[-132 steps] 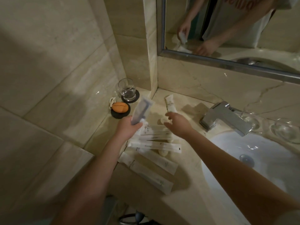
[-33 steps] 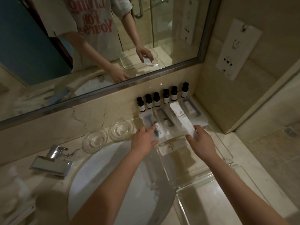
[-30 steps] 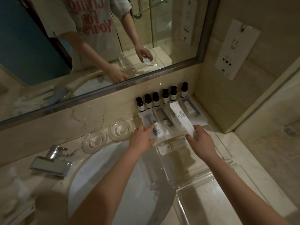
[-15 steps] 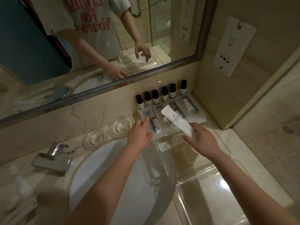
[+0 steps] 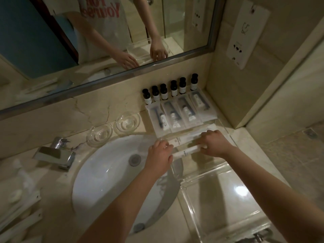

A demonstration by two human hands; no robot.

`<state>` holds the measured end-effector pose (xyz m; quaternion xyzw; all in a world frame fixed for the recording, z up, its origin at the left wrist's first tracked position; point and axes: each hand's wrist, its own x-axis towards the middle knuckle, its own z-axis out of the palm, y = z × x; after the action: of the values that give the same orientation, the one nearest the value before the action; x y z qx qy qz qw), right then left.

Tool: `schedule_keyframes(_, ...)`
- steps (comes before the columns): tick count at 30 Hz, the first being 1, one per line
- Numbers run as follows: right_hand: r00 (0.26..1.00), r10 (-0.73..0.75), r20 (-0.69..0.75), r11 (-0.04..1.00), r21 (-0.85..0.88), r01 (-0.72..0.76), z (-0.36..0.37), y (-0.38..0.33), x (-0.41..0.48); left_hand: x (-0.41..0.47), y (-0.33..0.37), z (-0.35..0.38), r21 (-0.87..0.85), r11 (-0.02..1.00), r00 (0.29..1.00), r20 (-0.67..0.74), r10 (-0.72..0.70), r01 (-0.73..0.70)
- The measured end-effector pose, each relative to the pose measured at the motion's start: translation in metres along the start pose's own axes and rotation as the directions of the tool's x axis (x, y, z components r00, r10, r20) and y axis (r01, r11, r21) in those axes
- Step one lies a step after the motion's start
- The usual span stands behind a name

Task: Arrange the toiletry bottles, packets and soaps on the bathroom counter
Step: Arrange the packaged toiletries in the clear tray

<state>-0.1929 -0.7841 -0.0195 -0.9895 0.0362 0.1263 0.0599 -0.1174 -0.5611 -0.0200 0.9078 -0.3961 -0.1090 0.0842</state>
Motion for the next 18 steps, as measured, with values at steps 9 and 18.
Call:
schedule_keyframes(9, 0.964, 0.114, -0.240, 0.991, 0.091, -0.095, 0.033, 0.000, -0.007, 0.000, 0.023, 0.021, 0.094, 0.993, 0.994, 0.092, 0.066, -0.075)
schedule_keyframes(18, 0.937, 0.229, -0.264, 0.973, 0.080, -0.215, 0.042, -0.006, -0.007, 0.009, 0.036, 0.019, 0.236, 0.971, 0.992, 0.125, -0.007, -0.023)
